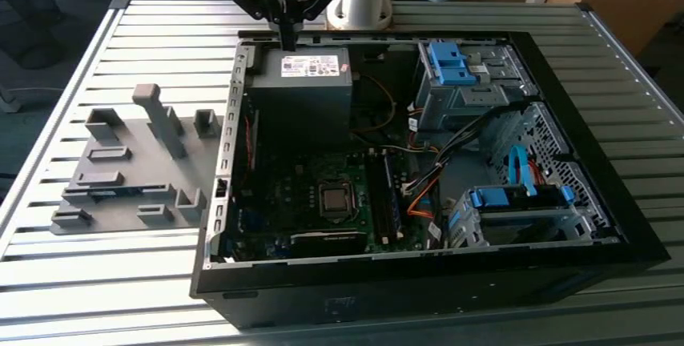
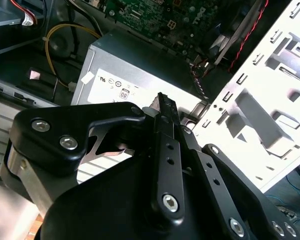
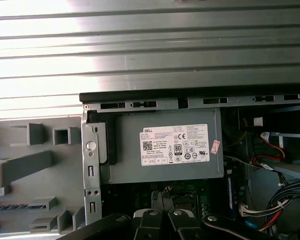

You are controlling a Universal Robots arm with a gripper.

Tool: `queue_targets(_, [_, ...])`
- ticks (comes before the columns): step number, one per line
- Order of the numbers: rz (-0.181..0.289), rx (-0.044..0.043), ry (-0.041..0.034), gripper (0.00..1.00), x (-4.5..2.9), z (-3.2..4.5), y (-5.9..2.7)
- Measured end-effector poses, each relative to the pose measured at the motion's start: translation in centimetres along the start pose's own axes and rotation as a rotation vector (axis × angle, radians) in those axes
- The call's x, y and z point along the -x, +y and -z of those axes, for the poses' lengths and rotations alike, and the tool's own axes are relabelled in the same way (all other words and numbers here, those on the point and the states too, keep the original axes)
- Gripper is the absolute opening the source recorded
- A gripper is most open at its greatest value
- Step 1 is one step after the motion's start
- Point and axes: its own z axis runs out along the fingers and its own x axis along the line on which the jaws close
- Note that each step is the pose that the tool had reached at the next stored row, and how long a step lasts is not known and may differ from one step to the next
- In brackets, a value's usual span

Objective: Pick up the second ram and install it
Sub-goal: 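Reach for the second ram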

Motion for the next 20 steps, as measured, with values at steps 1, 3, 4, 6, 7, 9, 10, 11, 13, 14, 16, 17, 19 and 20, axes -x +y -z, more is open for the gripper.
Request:
queue_targets(1, [0.000,0.0000,0.0000,0.11,-0.03,0.00,0.00])
queue_targets(3, [0.000,0.0000,0.0000,0.11,-0.08,0.00,-0.01])
queue_targets(4, [0.000,0.0000,0.0000,0.11,-0.11,0.00,-0.01])
queue_targets(6, [0.000,0.0000,0.0000,0.11,-0.16,0.00,-0.01])
queue_targets(7, [0.000,0.0000,0.0000,0.11,-0.19,0.00,-0.01])
queue_targets(9, [0.000,0.0000,0.0000,0.11,-0.25,0.00,-0.02])
queue_targets(10, [0.000,-0.0001,0.0000,0.11,-0.28,0.00,-0.02])
queue_targets(11, [0.000,-0.0001,0.0000,0.11,-0.30,0.00,-0.02])
queue_targets(13, [0.000,0.0000,0.0000,0.11,-0.36,0.00,-0.03])
queue_targets(14, [0.000,0.0000,0.0000,0.11,-0.39,0.00,-0.03])
queue_targets(16, [0.000,0.0000,0.0000,0.11,-0.45,0.00,-0.03])
queue_targets(17, [0.000,0.0000,0.0000,0.11,-0.48,0.00,-0.04])
queue_targets(19, [0.000,0.0000,0.0000,0.11,-0.54,0.00,-0.04])
queue_targets(20, [0.000,0.0000,0.0000,0.11,-0.57,0.00,-0.04])
